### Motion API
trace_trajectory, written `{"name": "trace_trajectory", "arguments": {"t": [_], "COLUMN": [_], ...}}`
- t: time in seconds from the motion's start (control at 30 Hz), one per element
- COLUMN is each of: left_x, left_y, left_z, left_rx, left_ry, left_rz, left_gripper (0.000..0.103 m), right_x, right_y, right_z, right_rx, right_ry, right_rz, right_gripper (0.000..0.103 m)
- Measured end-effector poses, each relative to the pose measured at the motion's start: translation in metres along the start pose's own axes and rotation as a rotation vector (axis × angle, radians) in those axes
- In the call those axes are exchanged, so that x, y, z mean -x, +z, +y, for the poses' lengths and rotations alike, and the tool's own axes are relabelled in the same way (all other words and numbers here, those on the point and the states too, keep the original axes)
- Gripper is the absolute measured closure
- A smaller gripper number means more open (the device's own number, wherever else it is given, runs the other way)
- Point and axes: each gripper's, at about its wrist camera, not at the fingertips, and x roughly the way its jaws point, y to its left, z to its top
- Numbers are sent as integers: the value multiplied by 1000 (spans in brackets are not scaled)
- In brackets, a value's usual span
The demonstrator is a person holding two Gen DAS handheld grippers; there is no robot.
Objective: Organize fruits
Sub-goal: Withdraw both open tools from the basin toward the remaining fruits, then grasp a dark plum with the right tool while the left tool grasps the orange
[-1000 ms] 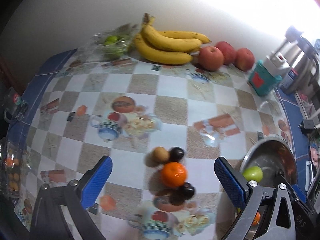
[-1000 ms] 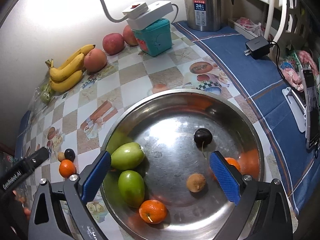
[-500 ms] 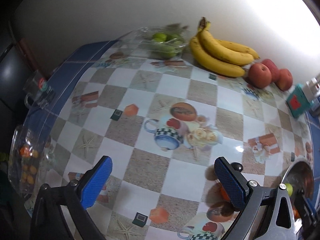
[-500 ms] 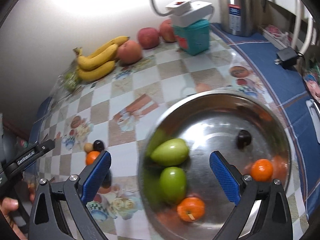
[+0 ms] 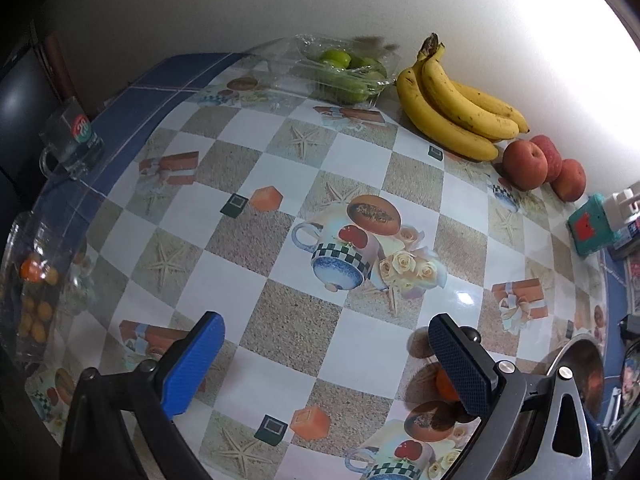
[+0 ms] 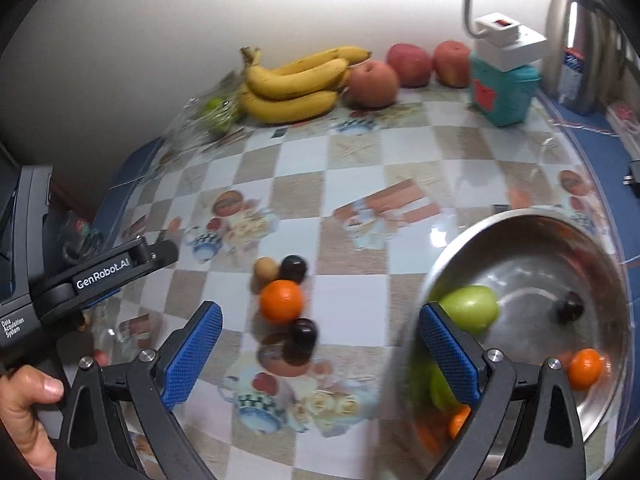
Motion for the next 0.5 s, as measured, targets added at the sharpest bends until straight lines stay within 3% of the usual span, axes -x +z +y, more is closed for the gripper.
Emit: {"name": "trace_trajectory", "arguments": {"t": [0.37,0.4,0.47,0.5], "left_x": [-8,-9,-12,-14], "left_y": [-2,-2,-3,-4], "left_z": [6,6,3,2], "left_rx": [56,54,47,47], "left_ry": [-37,-40,-46,-49], "left_rz": [48,51,65,70], "left_gripper": [0,0,0,0], "right_x": [-31,-32,-36,-38], "right_y": [0,0,-1,-1], "right_z": [15,15,15,14], "right_rx": [67,69,67,64], "right_ry": [-9,-10,4,8], "right_rz": [86,87,102,109], "right_gripper": [6,9,29,32]}}
